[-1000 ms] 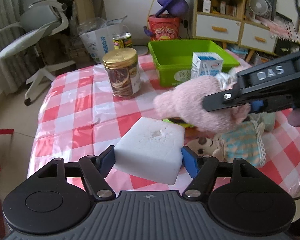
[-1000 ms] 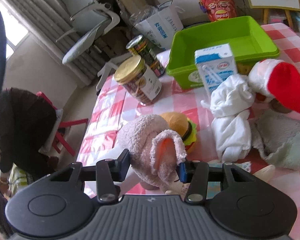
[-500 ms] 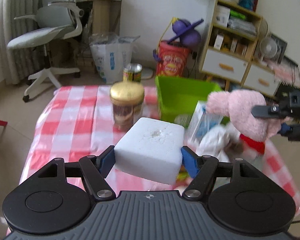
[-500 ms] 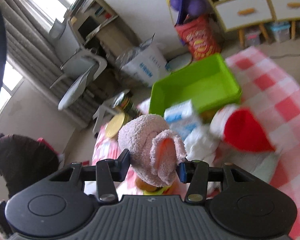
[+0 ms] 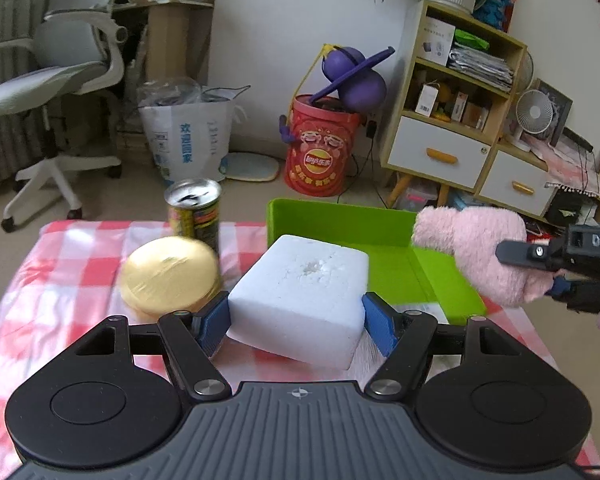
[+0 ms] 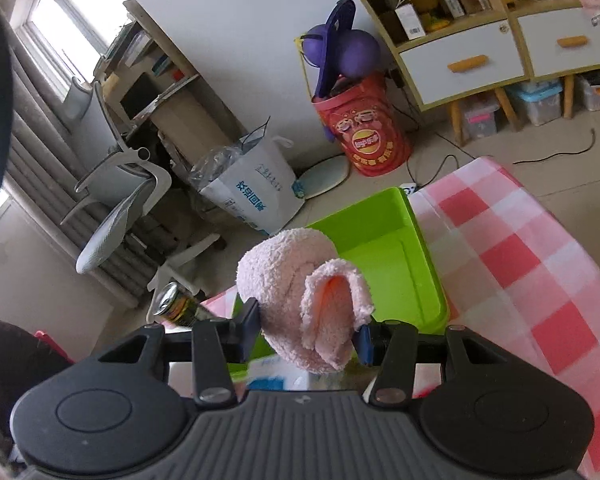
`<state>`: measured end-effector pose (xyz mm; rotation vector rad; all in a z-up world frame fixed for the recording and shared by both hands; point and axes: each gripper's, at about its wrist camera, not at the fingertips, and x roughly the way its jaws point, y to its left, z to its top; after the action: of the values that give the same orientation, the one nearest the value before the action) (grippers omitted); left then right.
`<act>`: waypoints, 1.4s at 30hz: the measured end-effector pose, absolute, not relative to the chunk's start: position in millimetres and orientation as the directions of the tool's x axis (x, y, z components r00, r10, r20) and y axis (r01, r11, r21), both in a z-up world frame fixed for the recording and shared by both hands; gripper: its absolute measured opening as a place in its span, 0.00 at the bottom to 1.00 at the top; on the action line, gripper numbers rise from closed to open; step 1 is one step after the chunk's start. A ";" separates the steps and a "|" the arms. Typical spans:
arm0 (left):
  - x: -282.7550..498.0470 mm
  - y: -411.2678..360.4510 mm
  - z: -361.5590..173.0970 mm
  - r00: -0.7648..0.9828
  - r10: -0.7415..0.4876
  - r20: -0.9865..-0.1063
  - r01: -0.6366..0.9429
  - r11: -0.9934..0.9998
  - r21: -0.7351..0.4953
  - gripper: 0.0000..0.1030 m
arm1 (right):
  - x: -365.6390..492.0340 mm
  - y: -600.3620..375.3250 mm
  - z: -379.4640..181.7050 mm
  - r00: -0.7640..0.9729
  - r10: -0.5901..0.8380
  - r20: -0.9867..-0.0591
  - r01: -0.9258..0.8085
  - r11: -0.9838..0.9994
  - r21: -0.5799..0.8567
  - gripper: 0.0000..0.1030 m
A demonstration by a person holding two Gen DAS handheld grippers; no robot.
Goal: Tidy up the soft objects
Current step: 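Carry the foam block and pink plush into the green bin while both tools open, then move the left tool to the burger plush while the right tool moves to the teal-dress doll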
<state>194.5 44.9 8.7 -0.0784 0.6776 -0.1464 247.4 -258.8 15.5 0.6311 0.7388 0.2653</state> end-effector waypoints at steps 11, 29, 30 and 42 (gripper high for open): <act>253.4 21.6 -35.8 0.773 -0.169 -0.611 0.103 0.984 -0.143 0.68 | 278.2 -271.7 -48.1 0.670 0.480 -0.566 0.049 0.733 0.679 0.24; 257.2 16.3 -40.7 0.767 -0.205 -0.608 0.097 0.974 -0.206 0.82 | 279.0 -279.9 -52.9 0.702 0.457 -0.547 0.116 0.684 0.721 0.57; 255.6 16.7 -39.5 0.767 -0.198 -0.611 0.092 0.975 -0.201 0.82 | 278.6 -280.4 -51.7 0.701 0.453 -0.551 0.116 0.690 0.715 0.57; 205.8 29.3 -0.3 0.777 -0.156 -0.610 0.101 0.987 -0.124 0.85 | 244.6 -301.9 -4.6 0.724 0.390 -0.568 0.095 0.760 0.643 0.57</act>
<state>205.8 29.3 -0.3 -0.0860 0.6673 -0.1391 244.6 -301.9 -4.6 0.7038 0.7567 0.1785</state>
